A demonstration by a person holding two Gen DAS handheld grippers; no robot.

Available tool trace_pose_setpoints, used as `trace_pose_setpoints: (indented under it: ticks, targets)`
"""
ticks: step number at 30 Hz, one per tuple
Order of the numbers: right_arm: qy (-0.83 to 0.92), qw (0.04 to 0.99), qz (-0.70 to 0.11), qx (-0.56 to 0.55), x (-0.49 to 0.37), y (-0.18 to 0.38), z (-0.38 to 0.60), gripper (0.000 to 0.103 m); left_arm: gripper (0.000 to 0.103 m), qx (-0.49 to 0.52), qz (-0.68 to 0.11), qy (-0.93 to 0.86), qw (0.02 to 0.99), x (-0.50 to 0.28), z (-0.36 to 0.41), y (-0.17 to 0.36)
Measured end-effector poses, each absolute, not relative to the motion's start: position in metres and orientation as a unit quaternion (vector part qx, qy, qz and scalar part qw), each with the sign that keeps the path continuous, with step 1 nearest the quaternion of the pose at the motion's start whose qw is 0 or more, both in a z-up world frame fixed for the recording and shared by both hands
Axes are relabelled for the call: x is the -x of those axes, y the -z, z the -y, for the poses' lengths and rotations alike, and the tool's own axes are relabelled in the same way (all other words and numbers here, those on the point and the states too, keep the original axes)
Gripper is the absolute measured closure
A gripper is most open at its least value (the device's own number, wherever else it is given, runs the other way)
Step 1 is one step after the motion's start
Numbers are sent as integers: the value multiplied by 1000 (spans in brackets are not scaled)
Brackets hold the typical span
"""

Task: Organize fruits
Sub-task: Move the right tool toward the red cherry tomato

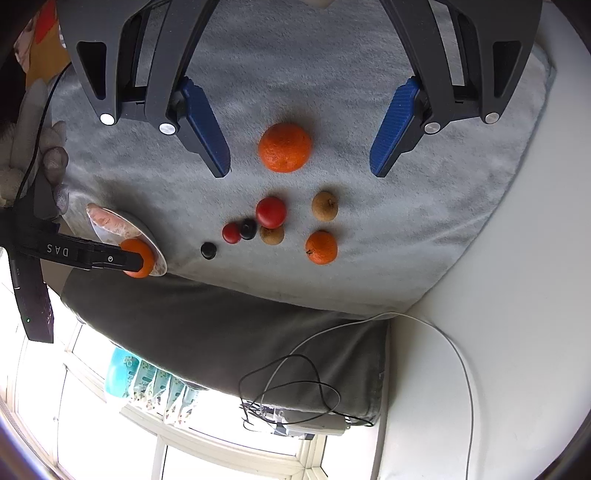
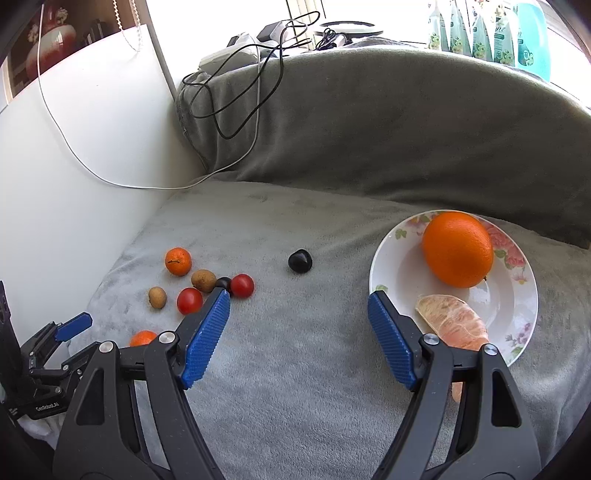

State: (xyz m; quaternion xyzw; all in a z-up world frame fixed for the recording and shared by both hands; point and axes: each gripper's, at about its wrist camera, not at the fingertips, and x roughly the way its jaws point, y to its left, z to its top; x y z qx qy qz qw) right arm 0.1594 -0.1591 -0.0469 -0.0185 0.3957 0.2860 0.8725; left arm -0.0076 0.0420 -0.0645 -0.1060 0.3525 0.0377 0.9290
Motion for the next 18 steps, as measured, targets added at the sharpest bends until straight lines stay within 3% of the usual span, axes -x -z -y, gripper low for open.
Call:
trace_pose_setpoints:
  ticks: [8, 10, 12, 18]
  targets:
    - [-313, 853, -417, 18, -168, 60, 138, 33, 25, 116, -362, -26, 924, 5, -40, 72]
    - [-323, 845, -427, 11, -172, 63, 132, 37, 25, 117, -365, -22, 923, 4, -39, 75]
    - [-333, 835, -439, 1, -178, 68, 127, 47, 25, 119, -368, -18, 922, 3, -38, 77]
    - [-343, 814, -467, -24, -194, 83, 113, 54, 25, 120, -378, -8, 918, -2, -33, 86]
